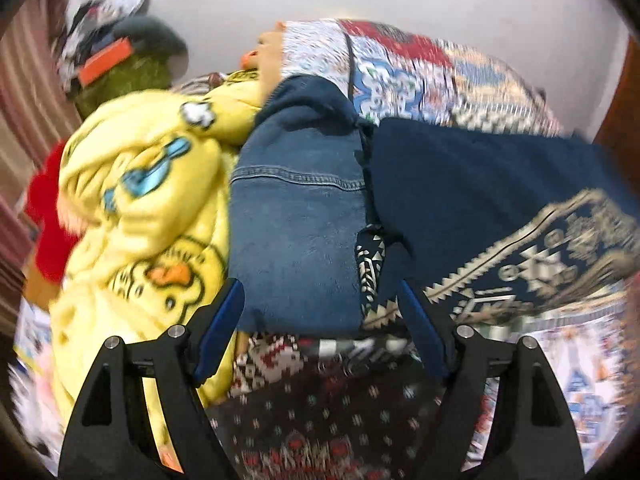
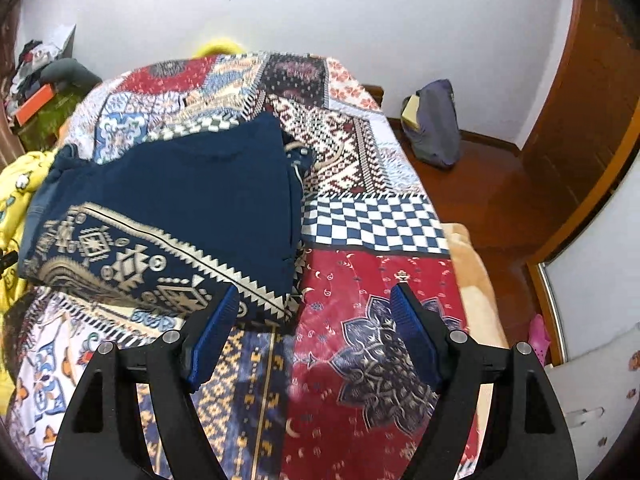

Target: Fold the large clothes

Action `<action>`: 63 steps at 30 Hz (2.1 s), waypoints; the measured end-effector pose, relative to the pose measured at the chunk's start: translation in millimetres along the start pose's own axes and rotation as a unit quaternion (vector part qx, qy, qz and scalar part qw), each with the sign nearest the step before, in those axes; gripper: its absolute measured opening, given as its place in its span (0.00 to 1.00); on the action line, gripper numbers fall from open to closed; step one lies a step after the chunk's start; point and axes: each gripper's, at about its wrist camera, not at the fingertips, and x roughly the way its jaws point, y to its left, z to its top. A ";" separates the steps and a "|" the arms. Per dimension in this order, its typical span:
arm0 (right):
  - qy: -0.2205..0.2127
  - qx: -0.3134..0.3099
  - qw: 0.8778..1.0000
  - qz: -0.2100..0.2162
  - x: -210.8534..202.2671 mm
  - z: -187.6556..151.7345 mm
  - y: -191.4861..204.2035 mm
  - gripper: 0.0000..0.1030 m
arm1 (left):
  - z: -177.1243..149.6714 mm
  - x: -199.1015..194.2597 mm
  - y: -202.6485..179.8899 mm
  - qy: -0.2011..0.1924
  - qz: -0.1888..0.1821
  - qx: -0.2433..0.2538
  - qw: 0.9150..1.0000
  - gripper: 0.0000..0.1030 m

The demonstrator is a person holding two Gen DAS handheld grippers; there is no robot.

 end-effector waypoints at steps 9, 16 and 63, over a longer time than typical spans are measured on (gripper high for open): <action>-0.050 -0.047 0.997 0.021 -38.9 1.1 37.1 0.73 | -11.1 -28.4 3.3 0.015 -0.214 -0.141 0.966 0.76; -0.045 -0.079 0.995 0.038 -29.7 -3.2 65.7 0.73 | -23.6 20.7 -15.4 0.075 -0.331 -0.238 0.910 0.76; -0.014 -0.064 0.981 0.183 21.2 56.6 172.6 0.73 | 75.3 -24.4 -15.5 -0.143 -0.161 -0.210 0.954 0.17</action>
